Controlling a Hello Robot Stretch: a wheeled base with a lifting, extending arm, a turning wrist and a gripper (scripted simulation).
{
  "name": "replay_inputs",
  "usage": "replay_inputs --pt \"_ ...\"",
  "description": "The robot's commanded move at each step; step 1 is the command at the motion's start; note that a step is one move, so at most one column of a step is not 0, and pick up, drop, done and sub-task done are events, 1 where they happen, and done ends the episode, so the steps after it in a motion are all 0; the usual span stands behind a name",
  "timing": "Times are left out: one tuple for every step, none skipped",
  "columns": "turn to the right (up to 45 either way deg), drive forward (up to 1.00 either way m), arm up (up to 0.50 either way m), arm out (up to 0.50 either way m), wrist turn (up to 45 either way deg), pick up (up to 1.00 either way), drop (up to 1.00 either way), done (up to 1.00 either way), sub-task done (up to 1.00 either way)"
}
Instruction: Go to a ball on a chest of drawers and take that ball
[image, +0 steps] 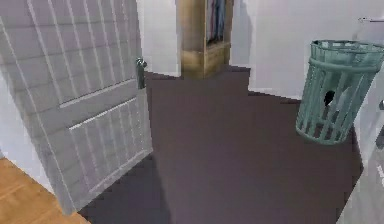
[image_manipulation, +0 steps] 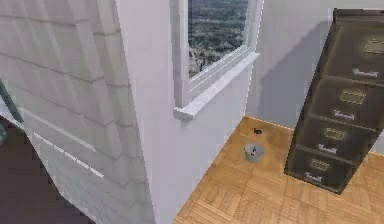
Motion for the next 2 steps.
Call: replay_inputs --pt "-15.0 0.0 0.0 0.0 0.0 0.0 0.0 0.0 0.0" --pt "0.0 0.2 0.0 0.0 0.0 0.0 0.0 0.0 0.0"
